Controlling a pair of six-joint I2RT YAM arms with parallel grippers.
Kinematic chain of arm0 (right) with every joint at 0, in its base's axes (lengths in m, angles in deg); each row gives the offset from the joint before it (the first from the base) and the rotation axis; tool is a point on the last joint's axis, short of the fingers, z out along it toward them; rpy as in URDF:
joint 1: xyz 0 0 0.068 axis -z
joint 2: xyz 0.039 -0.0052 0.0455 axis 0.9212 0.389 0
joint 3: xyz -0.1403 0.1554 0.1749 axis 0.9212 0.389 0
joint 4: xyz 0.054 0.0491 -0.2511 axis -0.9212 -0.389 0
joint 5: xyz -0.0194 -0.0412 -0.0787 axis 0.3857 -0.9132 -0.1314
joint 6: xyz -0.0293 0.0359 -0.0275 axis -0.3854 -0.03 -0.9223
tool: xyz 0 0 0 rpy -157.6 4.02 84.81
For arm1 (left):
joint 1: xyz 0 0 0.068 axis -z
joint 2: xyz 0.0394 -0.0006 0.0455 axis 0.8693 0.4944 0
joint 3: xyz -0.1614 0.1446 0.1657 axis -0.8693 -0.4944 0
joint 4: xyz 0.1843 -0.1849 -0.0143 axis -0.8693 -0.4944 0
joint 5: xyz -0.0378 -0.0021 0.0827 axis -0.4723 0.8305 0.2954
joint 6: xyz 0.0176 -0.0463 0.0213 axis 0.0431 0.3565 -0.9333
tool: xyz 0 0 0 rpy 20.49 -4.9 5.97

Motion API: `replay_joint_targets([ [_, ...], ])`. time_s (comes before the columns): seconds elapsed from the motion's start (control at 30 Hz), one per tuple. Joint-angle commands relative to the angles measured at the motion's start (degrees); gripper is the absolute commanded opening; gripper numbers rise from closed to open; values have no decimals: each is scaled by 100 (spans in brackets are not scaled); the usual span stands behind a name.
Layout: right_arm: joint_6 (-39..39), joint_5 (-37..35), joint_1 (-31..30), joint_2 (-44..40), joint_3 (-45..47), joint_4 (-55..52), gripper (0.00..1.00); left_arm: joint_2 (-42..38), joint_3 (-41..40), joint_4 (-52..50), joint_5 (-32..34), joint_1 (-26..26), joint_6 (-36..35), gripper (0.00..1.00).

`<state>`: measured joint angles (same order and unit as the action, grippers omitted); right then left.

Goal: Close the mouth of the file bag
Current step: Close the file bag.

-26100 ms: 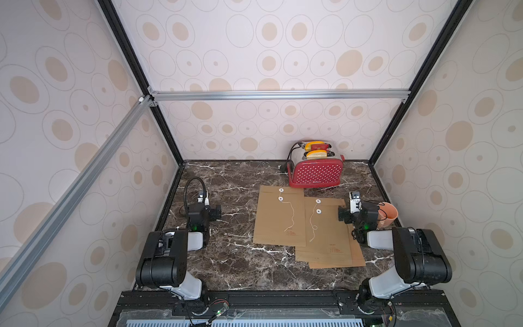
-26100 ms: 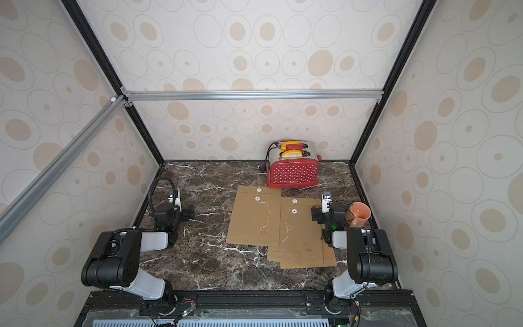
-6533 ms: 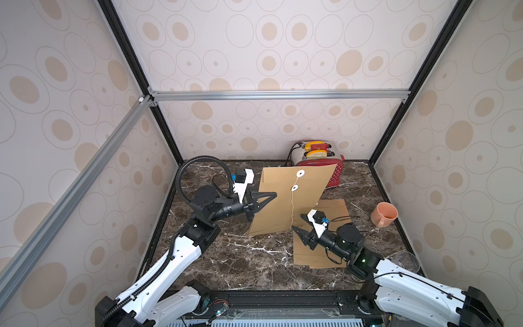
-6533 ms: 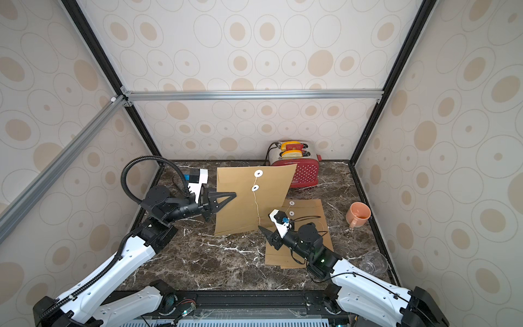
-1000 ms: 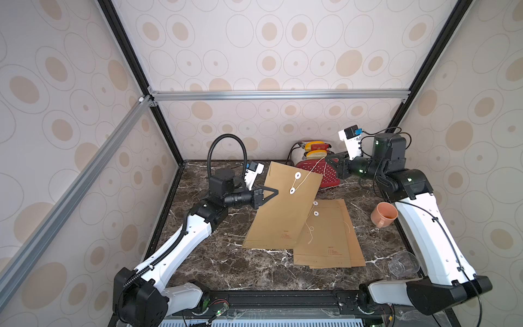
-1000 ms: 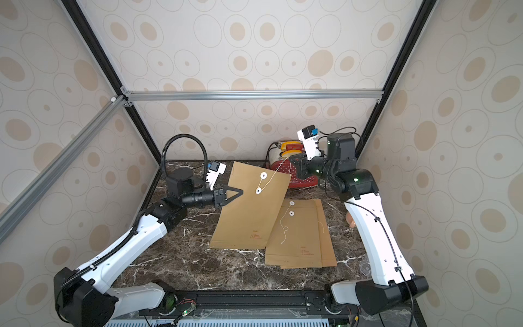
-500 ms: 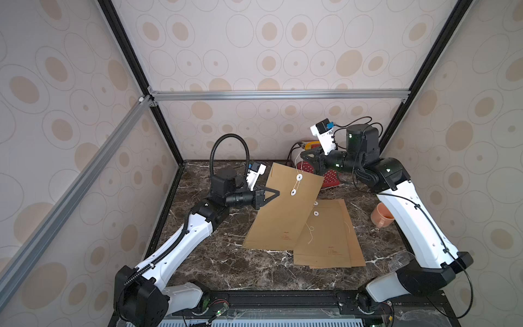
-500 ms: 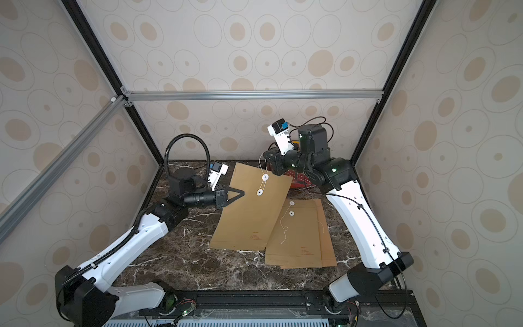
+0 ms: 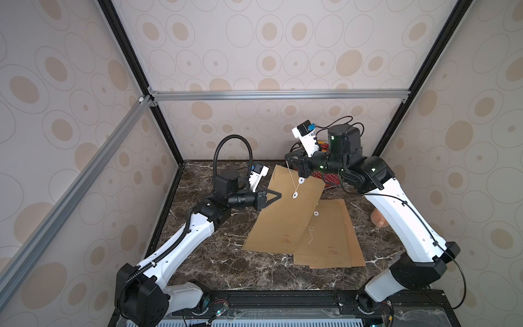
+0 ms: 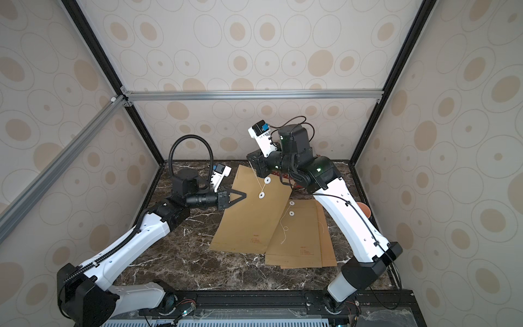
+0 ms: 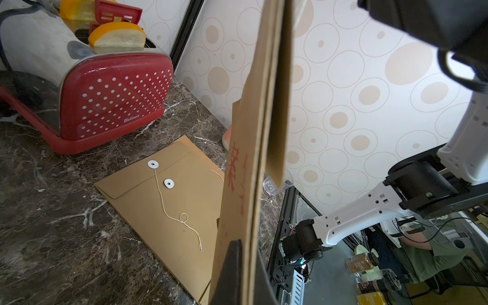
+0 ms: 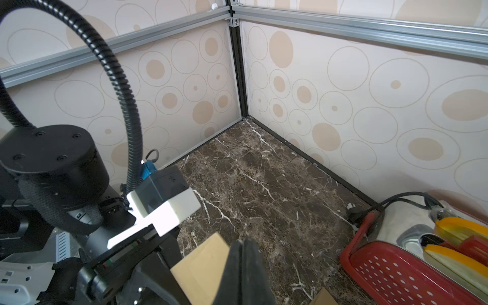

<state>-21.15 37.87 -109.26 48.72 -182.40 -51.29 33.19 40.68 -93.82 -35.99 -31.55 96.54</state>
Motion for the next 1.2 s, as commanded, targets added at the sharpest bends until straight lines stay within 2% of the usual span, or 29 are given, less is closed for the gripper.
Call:
replay_joint_targets([
  [0.0,16,-77,-111,98,-226,38,0,26,302,-5,-71,54,-142,0],
  [0.13,135,-1,-145,-22,69,115,0,17,273,66,-118,62,1,0],
  [0.4,657,-37,-395,-976,1654,1348,0,136,125,724,-355,53,593,0],
  [0.83,777,77,-1073,-735,1584,1688,0,193,72,952,-421,47,793,0],
  [0.97,895,53,-1087,-910,2041,2017,0,158,31,1088,-440,48,891,0],
  [1.17,1332,401,-1118,-1099,2435,2715,0,176,-12,1319,-502,39,1089,0],
])
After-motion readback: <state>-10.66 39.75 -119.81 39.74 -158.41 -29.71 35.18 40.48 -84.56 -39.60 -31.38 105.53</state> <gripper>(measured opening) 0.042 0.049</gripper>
